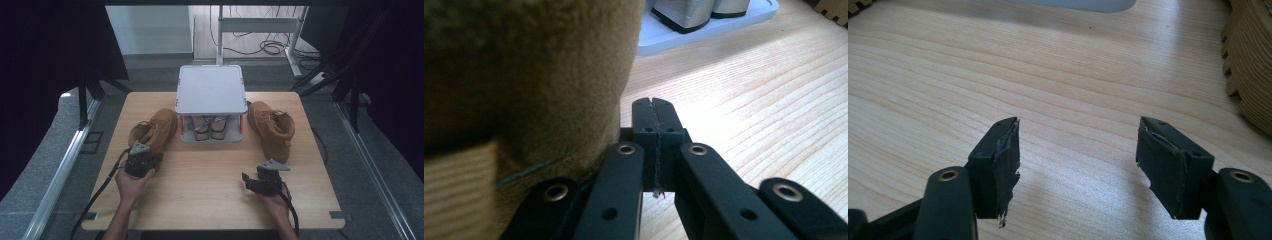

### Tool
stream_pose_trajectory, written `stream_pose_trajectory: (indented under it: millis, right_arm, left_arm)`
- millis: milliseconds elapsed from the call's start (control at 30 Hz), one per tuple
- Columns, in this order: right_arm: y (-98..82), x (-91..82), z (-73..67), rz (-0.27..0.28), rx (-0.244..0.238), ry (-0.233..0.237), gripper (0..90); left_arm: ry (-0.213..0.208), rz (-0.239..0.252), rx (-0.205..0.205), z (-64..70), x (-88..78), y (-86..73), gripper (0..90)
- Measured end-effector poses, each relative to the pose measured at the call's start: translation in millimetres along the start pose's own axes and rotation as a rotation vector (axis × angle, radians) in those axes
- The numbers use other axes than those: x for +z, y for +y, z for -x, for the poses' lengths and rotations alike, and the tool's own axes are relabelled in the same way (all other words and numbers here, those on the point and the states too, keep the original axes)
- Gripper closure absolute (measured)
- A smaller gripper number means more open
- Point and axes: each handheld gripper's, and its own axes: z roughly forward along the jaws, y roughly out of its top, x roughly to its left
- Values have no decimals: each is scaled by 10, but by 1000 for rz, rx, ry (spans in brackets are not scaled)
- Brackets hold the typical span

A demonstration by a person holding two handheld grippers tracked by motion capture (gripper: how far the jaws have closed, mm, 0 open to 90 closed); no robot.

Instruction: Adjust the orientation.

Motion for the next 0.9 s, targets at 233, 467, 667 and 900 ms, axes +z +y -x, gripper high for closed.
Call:
stream_pose_trajectory:
  millis: [233,467,667,900]
  right_arm:
    - [-2,-3,5,-3,-1,-4,344]
    - [-8,2,2,-6,-6,-7,343]
    - [-8,-1,2,-8,-7,-8,343]
    - [-8,-2,7,-8,-6,-11,343]
  left_arm:
    - [17,-1,-17,-75,-42,-16,900]
    - [31,2,-40,-180,-91,-38,900]
    - [37,8,-44,-190,-98,-39,900]
    - [48,8,-51,-230,-111,-47,900]
